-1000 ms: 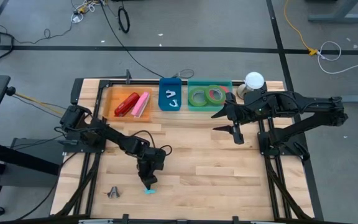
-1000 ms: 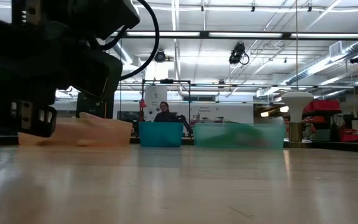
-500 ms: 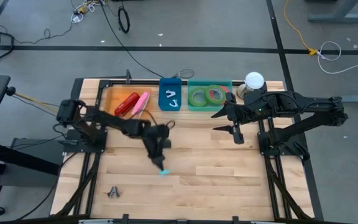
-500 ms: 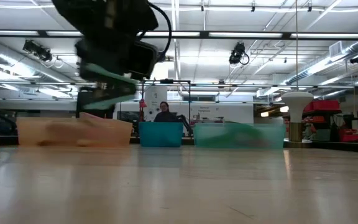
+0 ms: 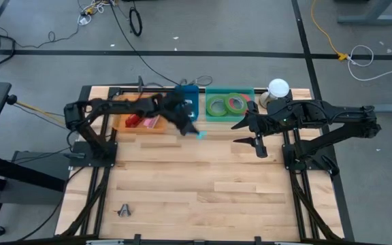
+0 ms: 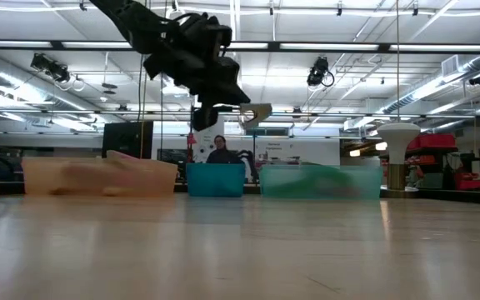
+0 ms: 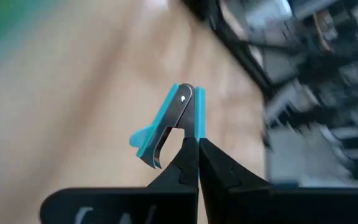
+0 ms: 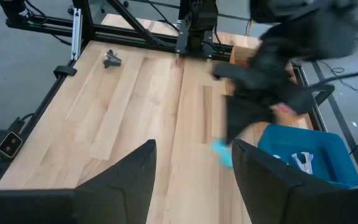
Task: Pick and place Stapler, Stapler remover, tape
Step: Put the light blue staple remover into the blue bin, then put the black staple remover into the blue bin
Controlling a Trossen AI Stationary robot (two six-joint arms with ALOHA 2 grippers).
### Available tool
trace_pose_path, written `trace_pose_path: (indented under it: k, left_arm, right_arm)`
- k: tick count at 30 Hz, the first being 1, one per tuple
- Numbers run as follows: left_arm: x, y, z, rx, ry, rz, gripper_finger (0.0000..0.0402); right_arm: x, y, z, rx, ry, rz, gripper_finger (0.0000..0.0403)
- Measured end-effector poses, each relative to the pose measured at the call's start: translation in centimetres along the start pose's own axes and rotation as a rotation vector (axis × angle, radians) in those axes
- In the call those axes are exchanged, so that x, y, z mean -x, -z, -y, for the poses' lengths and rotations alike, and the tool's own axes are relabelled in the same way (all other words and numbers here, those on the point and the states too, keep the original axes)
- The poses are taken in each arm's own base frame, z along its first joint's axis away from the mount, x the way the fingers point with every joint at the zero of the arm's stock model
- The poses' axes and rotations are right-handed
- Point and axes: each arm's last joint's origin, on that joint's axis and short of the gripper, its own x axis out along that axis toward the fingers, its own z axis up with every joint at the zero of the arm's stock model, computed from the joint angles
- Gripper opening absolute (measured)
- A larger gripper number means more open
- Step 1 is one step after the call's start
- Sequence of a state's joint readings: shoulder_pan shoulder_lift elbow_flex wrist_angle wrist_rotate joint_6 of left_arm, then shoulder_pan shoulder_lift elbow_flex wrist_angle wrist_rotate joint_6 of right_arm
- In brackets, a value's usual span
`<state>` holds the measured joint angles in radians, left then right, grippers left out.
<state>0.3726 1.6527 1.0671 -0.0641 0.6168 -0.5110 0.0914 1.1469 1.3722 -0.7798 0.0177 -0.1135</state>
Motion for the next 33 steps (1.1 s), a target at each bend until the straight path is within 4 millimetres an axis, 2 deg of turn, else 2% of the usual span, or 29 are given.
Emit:
trace_pose_path:
  k: [5, 10, 15, 20, 26, 33]
  left_arm:
    - [2.6, -3.6, -1.1, -0.102, -0.126, 0.169, 0.0001]
    - [4.8, -5.5, -2.2, -0.16, -0.297, 0.232, 0.0001]
    - [6.0, -5.2, -3.7, -0.193, -0.498, 0.168, 0.0]
    - [6.4, -4.0, -5.1, -0.203, -0.648, 0.068, 0.0]
    - [6.5, -3.1, -5.5, -0.191, -0.693, -0.01, 0.0002]
    - [6.5, -3.3, -5.5, -0.193, -0.72, 0.017, 0.0043]
  right_arm:
    - [0.0, 0.0, 0.0, 0.0, 0.0, 0.0, 0.021]
    - [0.0, 0.0, 0.0, 0.0, 0.0, 0.0, 0.021]
    - [0.0, 0.0, 0.0, 0.0, 0.001, 0.0, 0.021]
    - [0.0, 0.0, 0.1, 0.001, 0.046, -0.005, 0.021]
    - [0.0, 0.0, 0.2, 0.001, 0.079, -0.007, 0.021]
    - [0.0, 0.0, 0.2, 0.001, 0.08, -0.005, 0.021]
